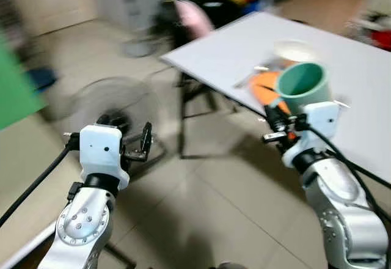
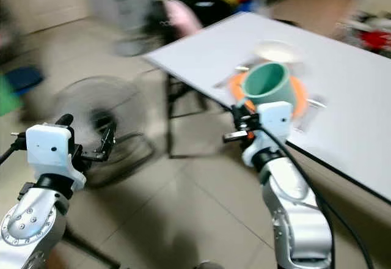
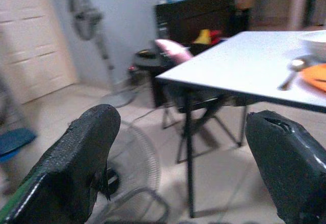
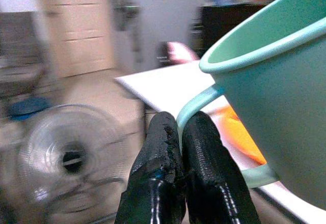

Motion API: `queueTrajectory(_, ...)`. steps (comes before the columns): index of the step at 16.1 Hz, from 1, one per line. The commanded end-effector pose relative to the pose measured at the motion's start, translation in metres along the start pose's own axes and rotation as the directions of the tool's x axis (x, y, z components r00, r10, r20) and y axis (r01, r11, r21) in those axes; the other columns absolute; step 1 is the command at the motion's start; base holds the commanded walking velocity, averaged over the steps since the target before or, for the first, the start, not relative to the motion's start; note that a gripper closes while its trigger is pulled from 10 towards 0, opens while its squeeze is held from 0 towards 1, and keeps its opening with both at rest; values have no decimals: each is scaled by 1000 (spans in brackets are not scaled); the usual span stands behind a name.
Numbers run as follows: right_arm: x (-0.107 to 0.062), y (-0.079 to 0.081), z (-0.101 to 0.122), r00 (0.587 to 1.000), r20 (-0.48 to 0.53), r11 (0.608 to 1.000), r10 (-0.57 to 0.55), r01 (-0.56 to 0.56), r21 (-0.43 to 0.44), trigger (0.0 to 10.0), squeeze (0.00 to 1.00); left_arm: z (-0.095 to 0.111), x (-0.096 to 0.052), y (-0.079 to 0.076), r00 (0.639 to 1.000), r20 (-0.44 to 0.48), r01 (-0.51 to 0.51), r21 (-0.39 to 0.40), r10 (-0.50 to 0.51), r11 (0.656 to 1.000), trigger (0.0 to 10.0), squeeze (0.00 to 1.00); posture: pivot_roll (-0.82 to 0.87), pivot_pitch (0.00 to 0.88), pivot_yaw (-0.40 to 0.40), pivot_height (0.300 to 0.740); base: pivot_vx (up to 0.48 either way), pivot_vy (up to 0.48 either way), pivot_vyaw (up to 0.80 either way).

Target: Setting the table

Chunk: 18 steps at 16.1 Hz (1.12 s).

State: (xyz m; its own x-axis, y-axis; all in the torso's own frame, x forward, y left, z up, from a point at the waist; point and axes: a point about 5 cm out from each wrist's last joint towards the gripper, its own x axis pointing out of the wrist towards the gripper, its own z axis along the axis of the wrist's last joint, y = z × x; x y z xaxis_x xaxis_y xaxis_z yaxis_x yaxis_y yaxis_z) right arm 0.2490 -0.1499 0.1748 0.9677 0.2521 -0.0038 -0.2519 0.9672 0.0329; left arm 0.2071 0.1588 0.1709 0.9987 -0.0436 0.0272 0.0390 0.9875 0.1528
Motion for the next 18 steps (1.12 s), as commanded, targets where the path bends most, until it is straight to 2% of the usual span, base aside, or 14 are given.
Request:
queueTrajectory(1, 4, 5, 5, 1000, 19, 1000, 11, -11, 2, 10000, 0, -1, 2, 4, 1000, 1, -5, 12, 5, 1000, 10000, 0, -85, 0, -5, 740, 0, 0, -800)
queueTrajectory(7, 15, 8, 8, 999, 19, 999, 40, -40, 19, 10000, 0, 4, 9, 10, 1000, 23, -1, 4, 1, 1000, 10000, 0, -85, 0, 1, 740, 242, 0, -771)
queueTrajectory(13, 22, 15, 6, 994, 13, 991, 111, -111, 68, 10000, 0, 6, 12, 14, 1000, 29, 4, 4, -4, 1000, 10000, 0, -84, 0, 2, 740, 341, 0, 0)
queueTrajectory(18, 27, 16, 6, 993, 14, 991, 120, -121, 51, 10000, 0, 6, 14, 13, 999, 30, 14, 3, -14, 1000, 10000, 0, -85, 0, 2, 740, 353, 0, 0)
